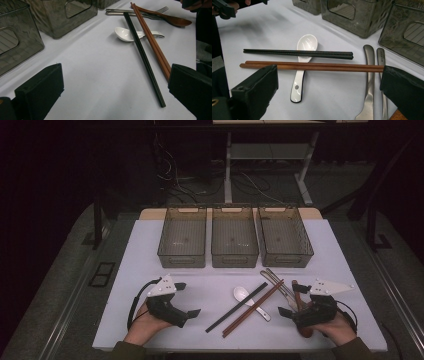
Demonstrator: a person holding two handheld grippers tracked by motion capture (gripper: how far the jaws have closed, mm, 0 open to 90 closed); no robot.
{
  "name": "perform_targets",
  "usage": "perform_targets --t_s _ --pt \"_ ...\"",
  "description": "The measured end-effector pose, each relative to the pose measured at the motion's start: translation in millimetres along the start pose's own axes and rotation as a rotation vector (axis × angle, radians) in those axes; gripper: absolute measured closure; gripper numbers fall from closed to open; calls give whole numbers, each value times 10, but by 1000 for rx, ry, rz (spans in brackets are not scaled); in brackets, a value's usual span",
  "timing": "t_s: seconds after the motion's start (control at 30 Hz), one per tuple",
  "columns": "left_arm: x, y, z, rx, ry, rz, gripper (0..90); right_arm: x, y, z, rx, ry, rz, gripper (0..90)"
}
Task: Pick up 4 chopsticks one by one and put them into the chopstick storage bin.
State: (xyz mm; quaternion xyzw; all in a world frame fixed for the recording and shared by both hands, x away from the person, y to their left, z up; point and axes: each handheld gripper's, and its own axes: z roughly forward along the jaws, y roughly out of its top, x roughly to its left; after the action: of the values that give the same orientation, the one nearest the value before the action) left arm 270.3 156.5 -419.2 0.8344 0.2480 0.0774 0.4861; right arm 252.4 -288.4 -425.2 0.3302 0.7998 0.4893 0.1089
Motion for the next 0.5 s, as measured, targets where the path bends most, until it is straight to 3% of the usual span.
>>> perform_targets --t_s 0.33,0.5 --pt "-26 35 34 -8 7 -6 0 -18 5 14 -2 5 11 16" --pt "-52 53 84 13 9 16 3 -1 23 25 -4 13 2 16"
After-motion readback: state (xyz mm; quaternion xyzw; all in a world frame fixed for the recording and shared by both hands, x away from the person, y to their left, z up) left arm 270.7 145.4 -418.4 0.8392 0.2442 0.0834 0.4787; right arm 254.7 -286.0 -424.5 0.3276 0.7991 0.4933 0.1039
